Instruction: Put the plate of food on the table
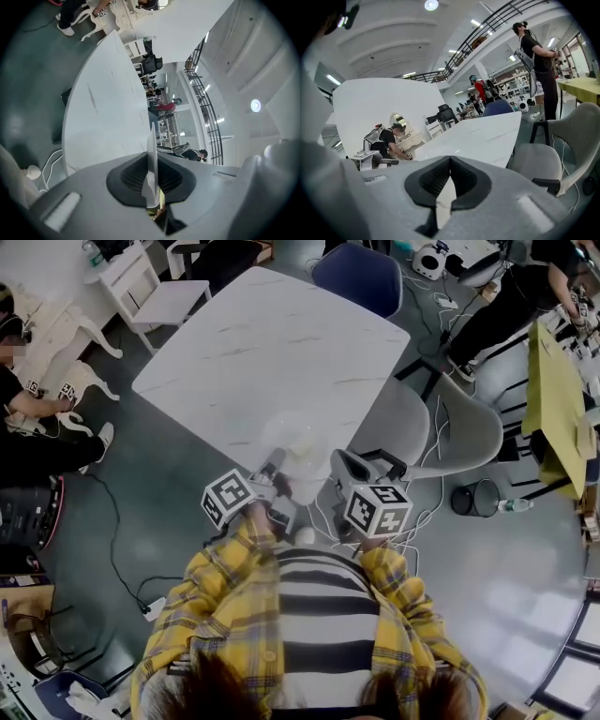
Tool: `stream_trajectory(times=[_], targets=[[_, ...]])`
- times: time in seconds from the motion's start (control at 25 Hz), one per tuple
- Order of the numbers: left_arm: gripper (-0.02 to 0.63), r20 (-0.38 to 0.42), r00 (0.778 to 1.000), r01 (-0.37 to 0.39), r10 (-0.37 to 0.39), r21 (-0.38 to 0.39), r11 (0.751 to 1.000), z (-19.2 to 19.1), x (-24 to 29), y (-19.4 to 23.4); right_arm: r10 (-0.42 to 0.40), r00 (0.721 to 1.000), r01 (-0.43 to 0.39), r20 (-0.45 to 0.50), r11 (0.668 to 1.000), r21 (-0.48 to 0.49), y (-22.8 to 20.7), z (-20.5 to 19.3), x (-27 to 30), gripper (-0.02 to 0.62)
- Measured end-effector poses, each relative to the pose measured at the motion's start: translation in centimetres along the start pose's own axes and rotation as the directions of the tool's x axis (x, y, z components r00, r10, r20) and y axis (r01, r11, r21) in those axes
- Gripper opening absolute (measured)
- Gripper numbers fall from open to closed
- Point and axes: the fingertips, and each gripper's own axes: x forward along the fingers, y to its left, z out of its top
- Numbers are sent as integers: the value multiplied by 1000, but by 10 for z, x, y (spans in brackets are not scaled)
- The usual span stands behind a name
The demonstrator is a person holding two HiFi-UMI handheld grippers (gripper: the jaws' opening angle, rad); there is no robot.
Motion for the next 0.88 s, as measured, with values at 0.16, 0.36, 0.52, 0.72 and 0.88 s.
stream_trajectory(times=[0.16, 0.36, 0.52, 0.72, 0.88], targets=[[20, 5, 1000, 14, -15, 20, 1000, -3, 20, -6, 12, 1000, -12, -4, 1000, -8, -16, 10, 9, -3], [20, 0, 1000, -9, 9, 35, 999, 0, 35, 0, 15, 1000, -15, -12, 1000, -1, -25, 15, 17, -3], [20, 3, 999, -34, 34, 44, 998, 15, 48, 4, 14, 1000, -14, -28, 1000, 0, -28, 18, 30, -3], [20, -14, 999, -46, 48, 78, 996, 36, 74, 4, -2, 1000, 2, -30, 1000, -5, -32, 34, 50, -3], [20, -37, 998, -52, 56, 99, 994, 54, 98, 2, -14, 1000, 14, -21, 1000, -6, -35, 52, 67, -3]])
